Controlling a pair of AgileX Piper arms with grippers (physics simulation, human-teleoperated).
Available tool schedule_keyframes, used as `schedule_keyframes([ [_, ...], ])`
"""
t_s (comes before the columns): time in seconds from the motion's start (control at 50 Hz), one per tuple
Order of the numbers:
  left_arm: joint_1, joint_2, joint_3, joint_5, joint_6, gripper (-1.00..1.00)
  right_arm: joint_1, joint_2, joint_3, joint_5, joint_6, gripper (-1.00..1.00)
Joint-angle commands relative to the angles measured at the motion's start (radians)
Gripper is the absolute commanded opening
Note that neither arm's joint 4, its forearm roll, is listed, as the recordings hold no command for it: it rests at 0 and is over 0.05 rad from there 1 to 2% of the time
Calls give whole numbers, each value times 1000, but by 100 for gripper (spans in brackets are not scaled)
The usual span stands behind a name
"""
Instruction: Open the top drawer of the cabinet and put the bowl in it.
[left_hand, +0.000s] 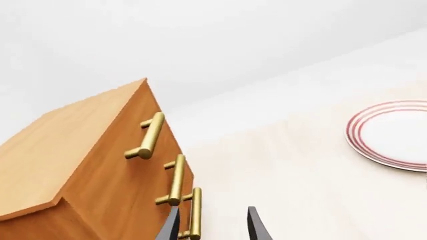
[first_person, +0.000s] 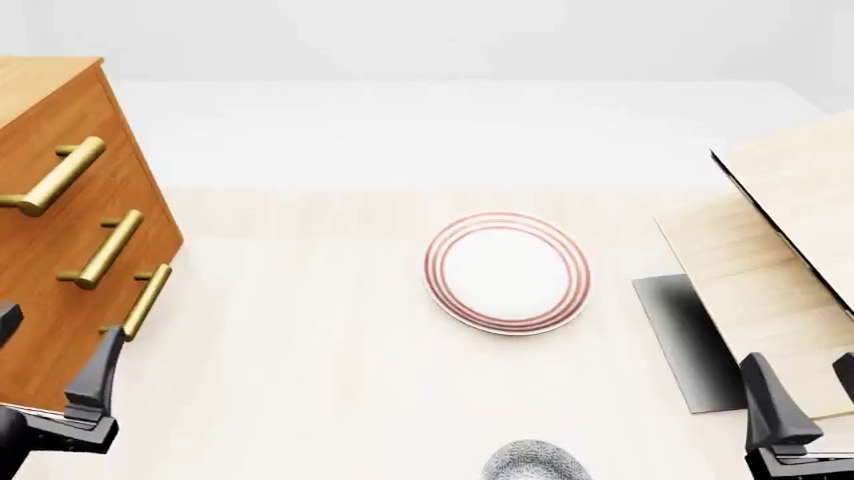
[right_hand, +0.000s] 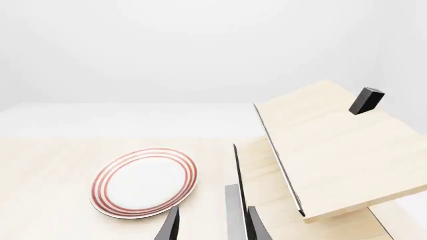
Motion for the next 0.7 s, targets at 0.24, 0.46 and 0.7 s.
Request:
schedule_keyframes([
  [0.24, 22, 106, -147, 43, 466, 100, 0, -1, 1, 0, 1, 100],
  [0.46, -2, 196, -190, -10, 617, 100, 0, -1, 1, 0, 1, 100],
  [0.7, -30, 351, -179, -179, 842, 100, 0, -1, 1, 0, 1, 100],
])
